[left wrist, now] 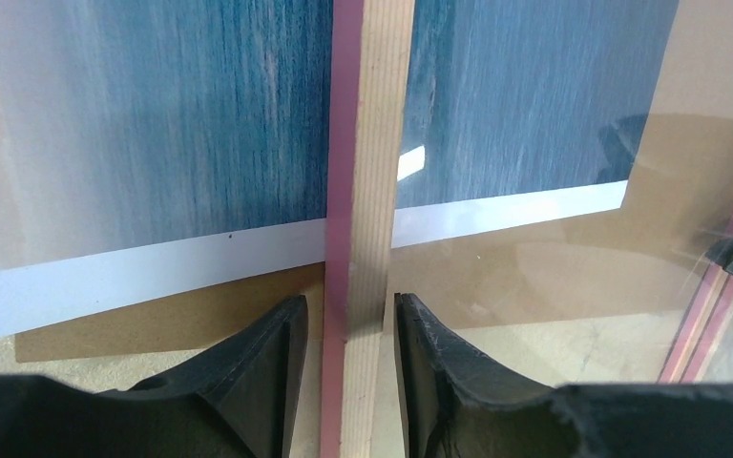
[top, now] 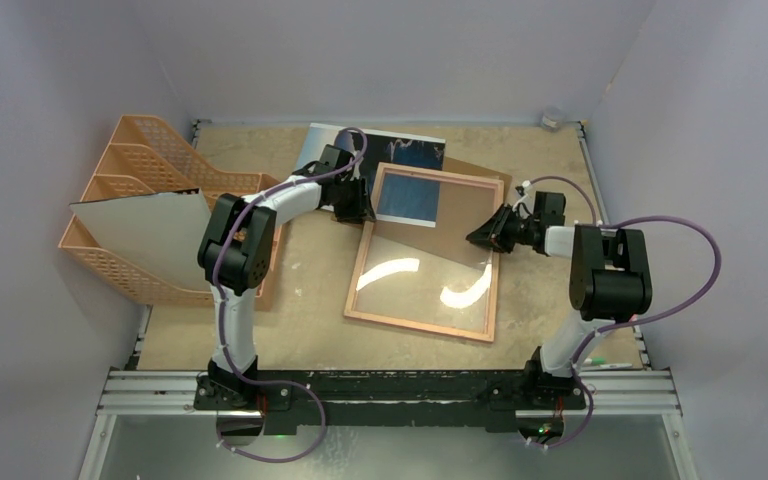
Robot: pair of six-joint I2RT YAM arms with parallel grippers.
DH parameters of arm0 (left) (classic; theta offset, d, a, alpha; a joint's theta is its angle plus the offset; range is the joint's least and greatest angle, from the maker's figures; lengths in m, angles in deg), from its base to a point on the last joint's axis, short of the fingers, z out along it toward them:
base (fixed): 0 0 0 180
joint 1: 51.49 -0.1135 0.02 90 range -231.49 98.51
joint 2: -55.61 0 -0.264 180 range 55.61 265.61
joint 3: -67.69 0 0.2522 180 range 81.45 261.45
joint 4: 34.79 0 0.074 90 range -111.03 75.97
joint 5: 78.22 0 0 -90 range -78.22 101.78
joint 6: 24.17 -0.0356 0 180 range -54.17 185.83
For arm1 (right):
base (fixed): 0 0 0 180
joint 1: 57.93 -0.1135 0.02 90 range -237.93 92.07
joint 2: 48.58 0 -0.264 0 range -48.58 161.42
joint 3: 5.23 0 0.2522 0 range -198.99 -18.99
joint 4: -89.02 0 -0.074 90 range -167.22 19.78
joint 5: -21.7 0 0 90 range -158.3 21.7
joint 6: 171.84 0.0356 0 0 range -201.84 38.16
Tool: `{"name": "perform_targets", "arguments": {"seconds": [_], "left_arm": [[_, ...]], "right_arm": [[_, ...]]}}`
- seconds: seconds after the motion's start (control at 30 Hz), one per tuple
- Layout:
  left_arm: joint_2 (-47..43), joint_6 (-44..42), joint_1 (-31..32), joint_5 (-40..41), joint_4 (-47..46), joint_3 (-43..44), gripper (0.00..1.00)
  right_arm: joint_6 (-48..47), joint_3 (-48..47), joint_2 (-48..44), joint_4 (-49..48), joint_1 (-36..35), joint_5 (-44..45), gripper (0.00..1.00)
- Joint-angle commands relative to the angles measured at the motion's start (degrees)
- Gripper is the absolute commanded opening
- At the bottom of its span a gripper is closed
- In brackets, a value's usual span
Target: Put the photo into the frame
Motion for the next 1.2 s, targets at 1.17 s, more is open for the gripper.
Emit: {"name": "perform_targets", "arguments": {"seconds": [1.17], "left_arm": [[-4.58, -0.16, 0.2, 0.63, -4.71, -2.44, 0.66]], "right_arm": [[-2.59, -2.51, 0.69, 6.48, -0.05, -4.37, 0.2]]}}
